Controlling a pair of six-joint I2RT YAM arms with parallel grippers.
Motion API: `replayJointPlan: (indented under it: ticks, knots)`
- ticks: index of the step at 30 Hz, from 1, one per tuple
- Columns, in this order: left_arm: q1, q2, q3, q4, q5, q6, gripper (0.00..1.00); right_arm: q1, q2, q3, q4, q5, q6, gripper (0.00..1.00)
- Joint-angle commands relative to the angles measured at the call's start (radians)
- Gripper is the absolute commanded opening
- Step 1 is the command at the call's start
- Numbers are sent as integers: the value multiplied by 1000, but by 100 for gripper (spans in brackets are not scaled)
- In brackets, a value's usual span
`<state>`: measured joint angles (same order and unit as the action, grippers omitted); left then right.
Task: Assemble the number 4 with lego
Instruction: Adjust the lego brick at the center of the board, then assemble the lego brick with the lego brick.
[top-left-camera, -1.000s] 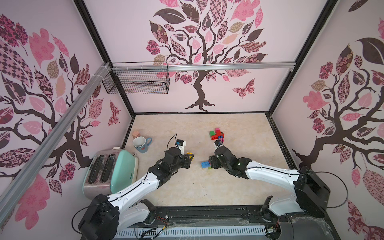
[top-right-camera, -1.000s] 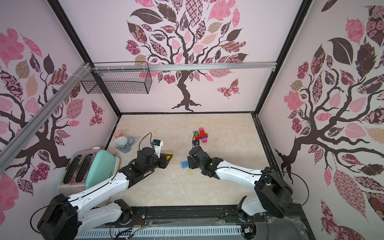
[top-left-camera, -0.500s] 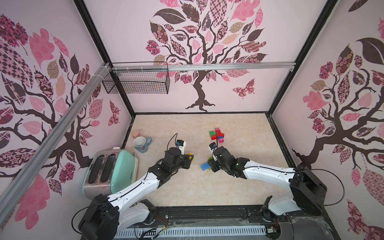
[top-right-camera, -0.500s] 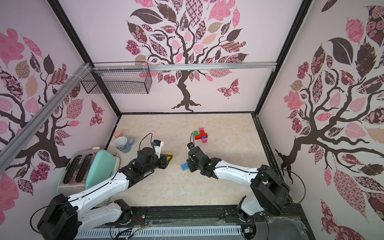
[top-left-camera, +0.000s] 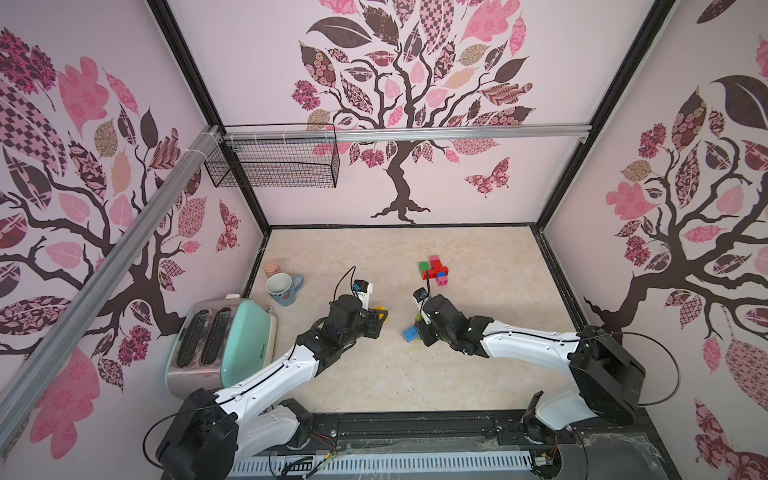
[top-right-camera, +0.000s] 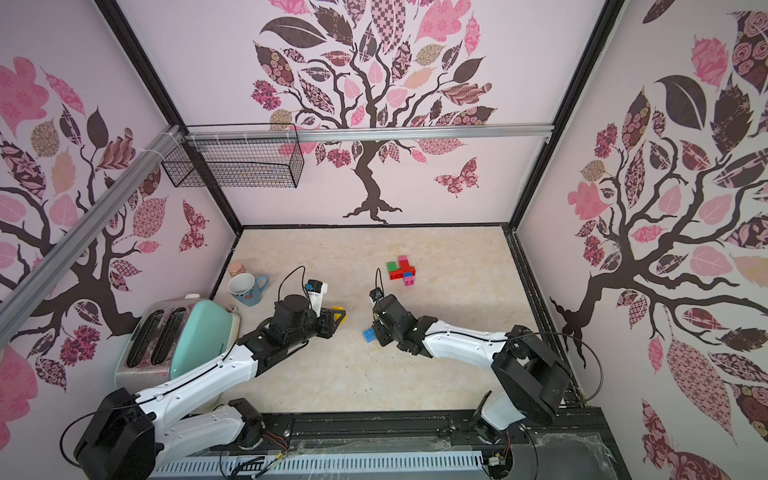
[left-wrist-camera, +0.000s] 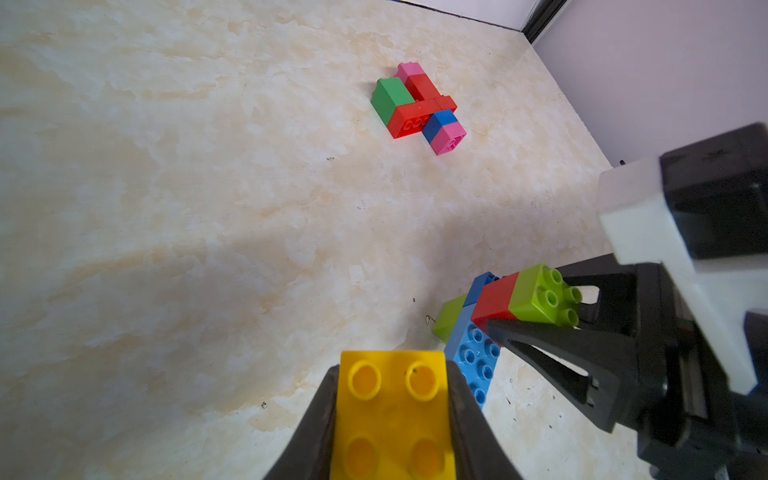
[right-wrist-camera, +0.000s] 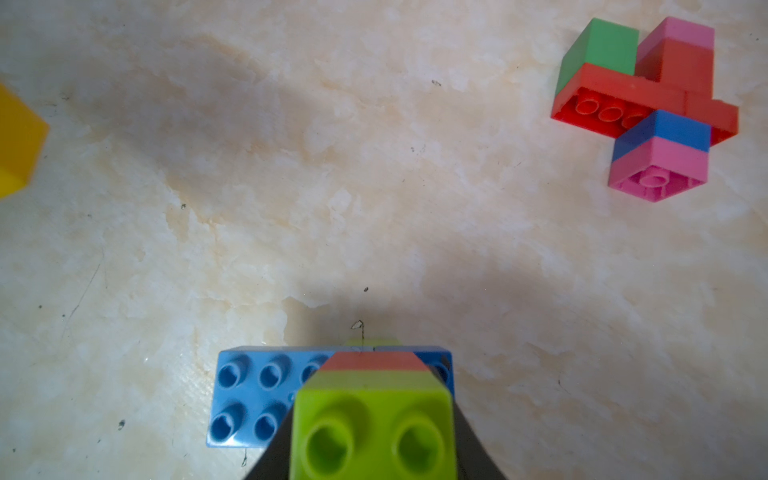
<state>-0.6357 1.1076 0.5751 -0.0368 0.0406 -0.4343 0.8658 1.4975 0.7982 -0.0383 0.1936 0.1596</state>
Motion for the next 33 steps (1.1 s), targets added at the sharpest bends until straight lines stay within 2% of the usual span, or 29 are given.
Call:
replayJointPlan:
  ticks: [1,9,13,18,24,31,33]
  knots:
    - [-5,-18,27,-1,-25,20,0,8,42,11,-108,23,-37,28]
    - [-4,-49,2,7,-56,46,0,11,49,-4,-141,26,-25,12]
    - [-4,-66,-18,34,-16,86,0,11,55,-2,-143,24,-22,0]
    - [-12,-60,-26,59,32,153,0,10,60,-2,-143,32,-11,0]
    - [-55,45,26,48,91,281,0,11,44,-8,-118,16,-11,0]
    - [-58,152,22,165,220,469,0,12,44,-16,-126,23,-14,0]
    - [-58,175,15,218,231,489,0,12,47,-16,-132,24,-13,0]
